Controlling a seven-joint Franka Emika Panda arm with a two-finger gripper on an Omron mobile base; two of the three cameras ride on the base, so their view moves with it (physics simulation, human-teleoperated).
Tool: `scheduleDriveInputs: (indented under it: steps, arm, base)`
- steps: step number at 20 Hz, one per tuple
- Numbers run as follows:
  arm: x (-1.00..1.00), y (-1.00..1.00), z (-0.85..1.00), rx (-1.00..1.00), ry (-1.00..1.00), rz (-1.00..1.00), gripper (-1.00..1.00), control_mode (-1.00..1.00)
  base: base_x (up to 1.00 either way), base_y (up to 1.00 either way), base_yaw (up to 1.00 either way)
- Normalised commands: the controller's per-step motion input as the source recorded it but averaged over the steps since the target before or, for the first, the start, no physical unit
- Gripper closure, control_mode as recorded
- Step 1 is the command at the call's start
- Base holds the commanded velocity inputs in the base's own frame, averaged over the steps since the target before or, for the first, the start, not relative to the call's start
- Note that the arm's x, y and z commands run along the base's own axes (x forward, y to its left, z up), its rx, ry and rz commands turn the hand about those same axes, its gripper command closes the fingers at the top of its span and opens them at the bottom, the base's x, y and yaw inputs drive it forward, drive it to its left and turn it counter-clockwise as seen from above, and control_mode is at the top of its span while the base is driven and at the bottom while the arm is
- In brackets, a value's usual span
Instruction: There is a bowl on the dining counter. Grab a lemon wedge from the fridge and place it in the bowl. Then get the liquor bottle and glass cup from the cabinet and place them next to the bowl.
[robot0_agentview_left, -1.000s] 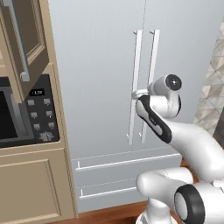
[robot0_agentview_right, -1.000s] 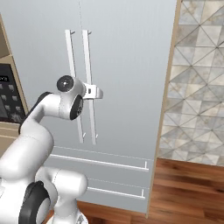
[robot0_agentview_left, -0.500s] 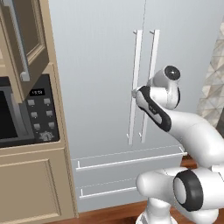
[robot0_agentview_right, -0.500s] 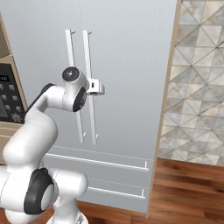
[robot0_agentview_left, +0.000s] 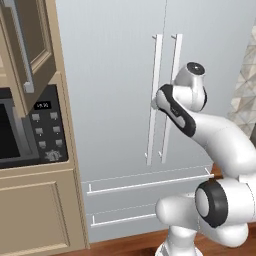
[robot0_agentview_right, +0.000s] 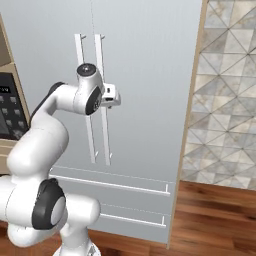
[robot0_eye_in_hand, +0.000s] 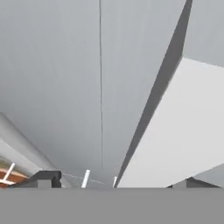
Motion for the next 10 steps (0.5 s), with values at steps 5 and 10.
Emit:
scheduleDriveInputs:
  steps: [5,10]
  arm:
    - [0.00,-0.05,-0.39,0.00,-0.34,0.00,1.00,-1.00]
    - [0.11,-0.31,-0.07,0.05,-0.27,-0.03,1.00,-1.00]
  base:
    - [0.00,0.00,0.00]
    - [0.00,0.00,0.00]
